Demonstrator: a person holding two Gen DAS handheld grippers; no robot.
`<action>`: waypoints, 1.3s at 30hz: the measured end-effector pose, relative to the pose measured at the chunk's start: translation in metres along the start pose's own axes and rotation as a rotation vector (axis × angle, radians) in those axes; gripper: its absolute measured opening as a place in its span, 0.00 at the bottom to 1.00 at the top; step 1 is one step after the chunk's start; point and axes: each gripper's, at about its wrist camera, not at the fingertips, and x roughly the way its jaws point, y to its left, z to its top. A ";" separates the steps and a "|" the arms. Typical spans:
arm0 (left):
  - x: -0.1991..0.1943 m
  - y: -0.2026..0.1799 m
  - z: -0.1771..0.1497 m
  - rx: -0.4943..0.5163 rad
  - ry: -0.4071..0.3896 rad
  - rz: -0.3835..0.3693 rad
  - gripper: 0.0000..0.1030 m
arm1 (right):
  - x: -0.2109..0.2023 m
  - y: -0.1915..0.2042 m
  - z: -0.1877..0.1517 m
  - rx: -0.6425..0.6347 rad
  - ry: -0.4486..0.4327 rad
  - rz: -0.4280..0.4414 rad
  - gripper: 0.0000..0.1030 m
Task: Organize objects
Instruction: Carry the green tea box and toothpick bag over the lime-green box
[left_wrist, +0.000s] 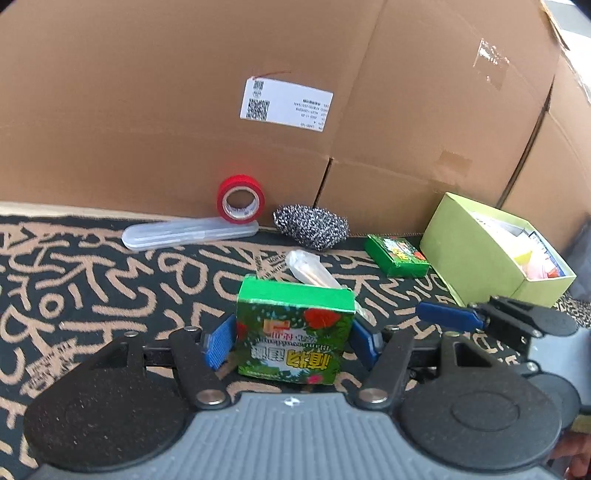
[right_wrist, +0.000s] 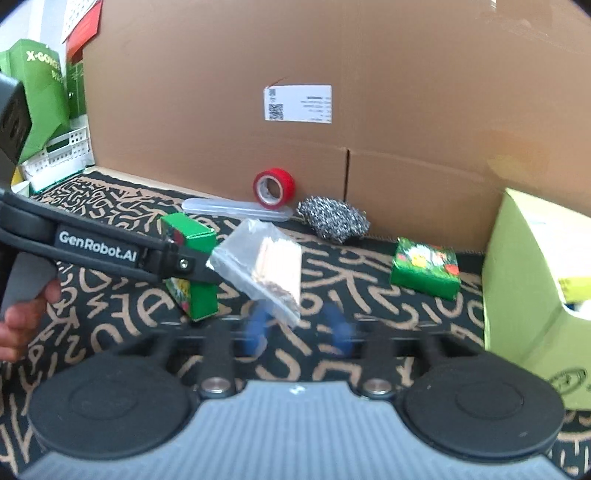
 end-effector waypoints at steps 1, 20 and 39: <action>-0.001 0.002 0.000 -0.001 -0.006 0.002 0.67 | 0.001 0.002 0.000 -0.006 -0.007 -0.006 0.57; -0.006 0.000 -0.001 -0.026 0.012 0.002 0.64 | 0.037 0.001 0.013 0.060 0.002 0.012 0.11; -0.044 -0.129 0.048 0.101 -0.112 -0.199 0.64 | -0.133 -0.060 0.012 0.163 -0.296 -0.117 0.10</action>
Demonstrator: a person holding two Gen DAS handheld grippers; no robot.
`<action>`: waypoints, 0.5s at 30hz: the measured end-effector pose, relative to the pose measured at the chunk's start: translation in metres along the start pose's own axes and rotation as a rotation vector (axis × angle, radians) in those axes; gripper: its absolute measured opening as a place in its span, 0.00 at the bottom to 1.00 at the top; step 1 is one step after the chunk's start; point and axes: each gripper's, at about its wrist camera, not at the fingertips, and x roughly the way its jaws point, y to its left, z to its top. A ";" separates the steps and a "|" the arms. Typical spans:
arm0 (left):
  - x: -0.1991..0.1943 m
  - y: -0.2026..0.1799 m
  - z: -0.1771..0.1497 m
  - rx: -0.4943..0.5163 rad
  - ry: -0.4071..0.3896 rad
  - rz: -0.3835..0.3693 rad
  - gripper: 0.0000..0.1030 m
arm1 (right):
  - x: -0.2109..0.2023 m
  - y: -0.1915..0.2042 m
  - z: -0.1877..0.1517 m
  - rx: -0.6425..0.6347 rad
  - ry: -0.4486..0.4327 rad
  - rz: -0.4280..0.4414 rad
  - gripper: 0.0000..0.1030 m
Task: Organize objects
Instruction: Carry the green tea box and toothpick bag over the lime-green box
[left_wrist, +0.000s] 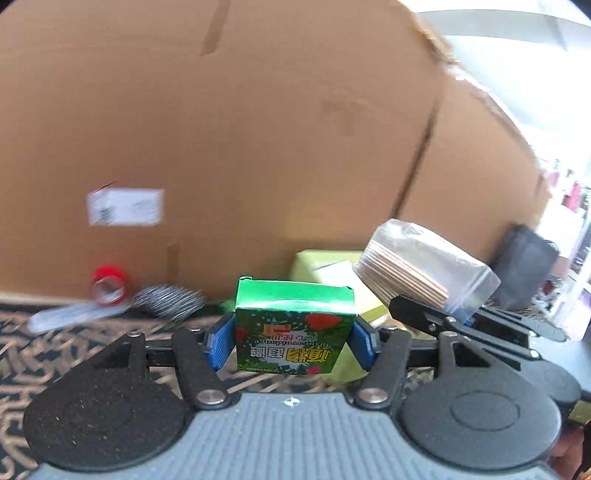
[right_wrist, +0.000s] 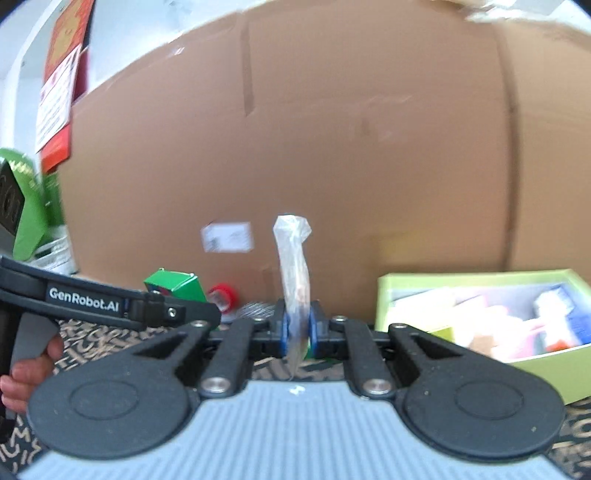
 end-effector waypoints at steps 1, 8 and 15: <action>0.005 -0.009 0.005 0.004 -0.003 -0.017 0.64 | -0.007 -0.008 0.003 0.000 -0.015 -0.026 0.10; 0.053 -0.067 0.031 0.036 -0.005 -0.119 0.64 | -0.034 -0.069 0.012 0.000 -0.056 -0.234 0.10; 0.112 -0.105 0.042 0.080 0.024 -0.155 0.64 | -0.010 -0.119 0.006 0.019 -0.012 -0.339 0.10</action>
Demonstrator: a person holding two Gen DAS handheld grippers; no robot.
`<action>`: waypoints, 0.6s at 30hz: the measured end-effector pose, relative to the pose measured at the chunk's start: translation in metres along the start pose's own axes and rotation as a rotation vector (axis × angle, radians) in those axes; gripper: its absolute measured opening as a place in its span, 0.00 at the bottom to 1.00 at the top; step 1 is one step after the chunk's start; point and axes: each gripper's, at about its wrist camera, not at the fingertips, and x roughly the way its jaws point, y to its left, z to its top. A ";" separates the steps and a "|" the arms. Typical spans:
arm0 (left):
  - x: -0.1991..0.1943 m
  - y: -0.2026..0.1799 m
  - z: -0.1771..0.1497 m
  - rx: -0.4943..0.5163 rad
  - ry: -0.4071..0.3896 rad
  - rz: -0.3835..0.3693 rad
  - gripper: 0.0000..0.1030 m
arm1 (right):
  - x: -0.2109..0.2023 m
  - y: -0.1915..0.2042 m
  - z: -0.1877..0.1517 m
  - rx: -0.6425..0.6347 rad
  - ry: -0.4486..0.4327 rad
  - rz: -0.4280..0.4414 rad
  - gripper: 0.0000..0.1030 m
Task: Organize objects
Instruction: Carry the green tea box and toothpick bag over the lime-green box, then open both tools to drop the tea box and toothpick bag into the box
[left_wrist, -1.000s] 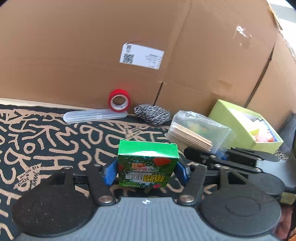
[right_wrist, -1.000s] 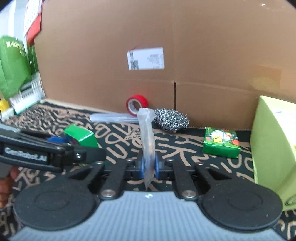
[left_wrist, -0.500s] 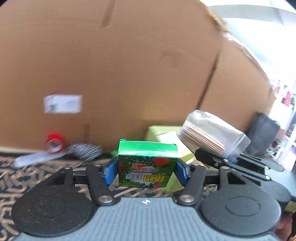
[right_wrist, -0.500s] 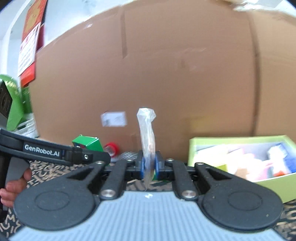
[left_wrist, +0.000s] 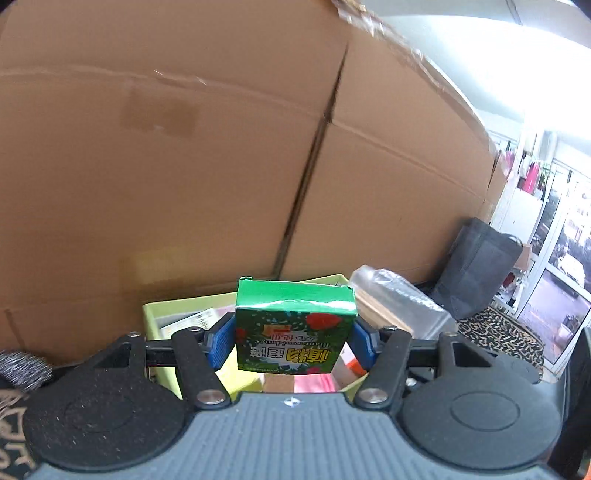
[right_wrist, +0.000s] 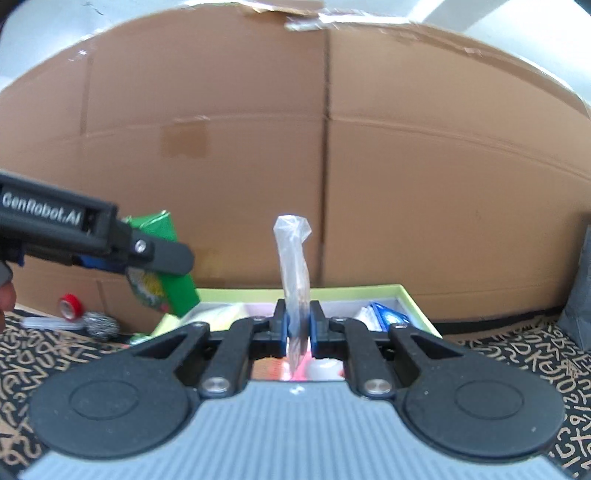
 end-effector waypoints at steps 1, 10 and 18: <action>0.009 -0.002 0.001 0.008 0.005 0.001 0.64 | 0.007 -0.004 -0.001 0.002 0.007 -0.006 0.10; 0.057 0.007 0.004 -0.026 0.048 0.041 0.66 | 0.067 -0.008 -0.008 -0.114 0.038 -0.100 0.11; 0.044 0.013 -0.006 -0.023 -0.026 0.084 0.94 | 0.065 0.007 -0.022 -0.195 0.014 -0.068 0.65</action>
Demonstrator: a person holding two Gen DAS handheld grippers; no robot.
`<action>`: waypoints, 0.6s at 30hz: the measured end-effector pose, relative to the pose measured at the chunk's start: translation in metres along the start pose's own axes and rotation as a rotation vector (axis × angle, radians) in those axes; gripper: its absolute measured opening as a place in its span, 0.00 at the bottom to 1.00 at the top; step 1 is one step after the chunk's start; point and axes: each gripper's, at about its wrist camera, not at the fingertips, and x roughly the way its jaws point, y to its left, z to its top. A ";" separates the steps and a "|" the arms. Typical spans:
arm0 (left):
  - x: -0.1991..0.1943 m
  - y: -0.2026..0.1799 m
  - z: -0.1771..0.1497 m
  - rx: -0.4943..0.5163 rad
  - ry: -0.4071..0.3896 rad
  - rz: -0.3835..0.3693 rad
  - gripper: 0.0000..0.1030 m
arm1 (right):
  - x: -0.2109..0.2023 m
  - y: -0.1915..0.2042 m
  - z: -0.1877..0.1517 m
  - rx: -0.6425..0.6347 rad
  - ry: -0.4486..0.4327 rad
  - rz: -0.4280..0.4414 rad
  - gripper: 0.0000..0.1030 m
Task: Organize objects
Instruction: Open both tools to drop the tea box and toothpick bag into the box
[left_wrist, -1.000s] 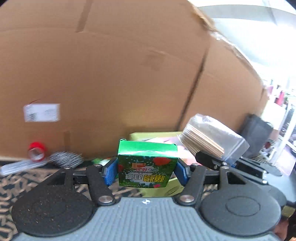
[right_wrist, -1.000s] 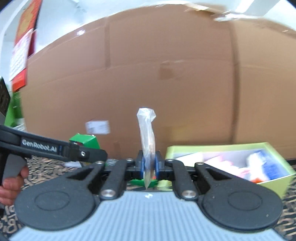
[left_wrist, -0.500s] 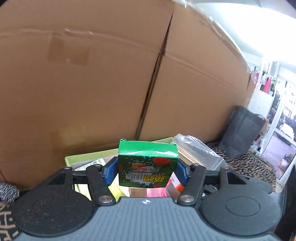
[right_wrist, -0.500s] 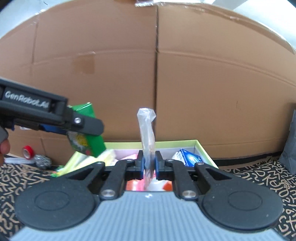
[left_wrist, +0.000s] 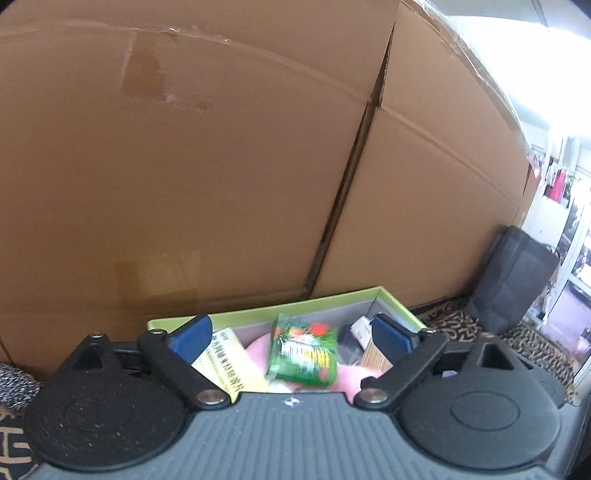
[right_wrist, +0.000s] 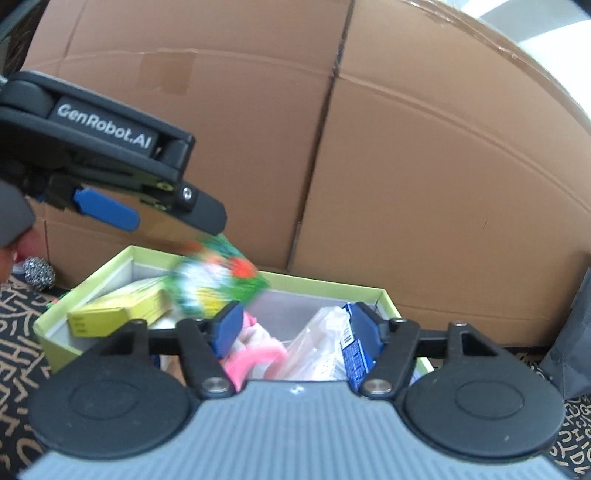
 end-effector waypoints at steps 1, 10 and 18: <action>0.000 0.001 0.000 0.003 0.003 0.005 0.94 | -0.002 0.002 -0.002 0.001 0.003 0.013 0.66; -0.023 0.000 -0.006 0.021 0.002 0.043 0.94 | -0.013 0.014 -0.003 0.031 -0.003 0.010 1.00; -0.061 0.001 -0.009 0.044 -0.004 0.090 0.94 | -0.051 0.008 0.011 0.095 -0.030 0.013 1.00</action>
